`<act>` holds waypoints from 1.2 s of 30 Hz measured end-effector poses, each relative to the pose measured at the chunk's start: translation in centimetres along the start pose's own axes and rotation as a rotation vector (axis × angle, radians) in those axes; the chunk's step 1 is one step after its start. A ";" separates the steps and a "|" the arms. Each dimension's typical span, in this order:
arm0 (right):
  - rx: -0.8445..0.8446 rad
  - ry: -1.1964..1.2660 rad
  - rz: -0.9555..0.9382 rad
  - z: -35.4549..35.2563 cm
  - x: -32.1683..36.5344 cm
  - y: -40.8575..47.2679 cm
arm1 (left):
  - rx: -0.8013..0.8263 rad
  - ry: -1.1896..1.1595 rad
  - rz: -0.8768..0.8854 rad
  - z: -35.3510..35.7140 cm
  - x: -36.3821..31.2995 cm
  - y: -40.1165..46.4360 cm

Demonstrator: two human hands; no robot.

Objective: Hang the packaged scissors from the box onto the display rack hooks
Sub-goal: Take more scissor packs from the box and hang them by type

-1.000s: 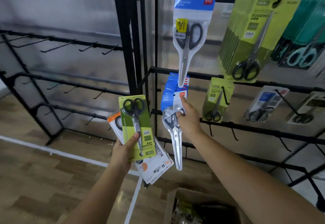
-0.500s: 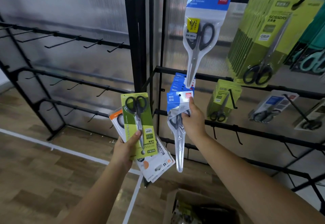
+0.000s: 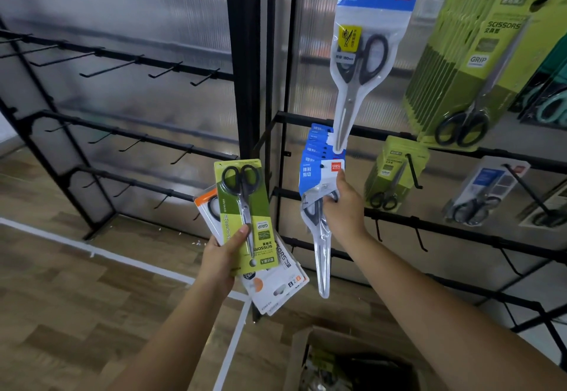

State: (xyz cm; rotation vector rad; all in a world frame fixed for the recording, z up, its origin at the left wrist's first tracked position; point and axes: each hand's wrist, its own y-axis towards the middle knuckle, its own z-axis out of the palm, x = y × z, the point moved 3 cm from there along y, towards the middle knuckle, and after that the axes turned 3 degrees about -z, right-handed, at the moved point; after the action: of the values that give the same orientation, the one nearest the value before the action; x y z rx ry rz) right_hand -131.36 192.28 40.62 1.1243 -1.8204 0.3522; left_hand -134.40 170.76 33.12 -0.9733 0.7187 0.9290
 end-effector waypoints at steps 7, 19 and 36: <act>0.125 -0.194 0.109 0.4 0.6 1.2 | 0.039 -0.015 -0.010 0.6 -0.4 -0.2; 0.148 0.692 0.316 1.0 1.4 -4.4 | 0.269 -0.009 -0.036 3.8 0.3 -1.9; 0.112 1.197 0.501 -1.5 -1.2 -5.4 | 0.208 -0.139 0.015 7.0 1.8 -3.9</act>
State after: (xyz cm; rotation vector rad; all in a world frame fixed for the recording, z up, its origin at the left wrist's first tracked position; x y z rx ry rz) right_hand -125.95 190.93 39.25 0.2997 -0.9455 1.1394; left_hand -129.41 176.73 35.88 -0.7141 0.6906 0.9063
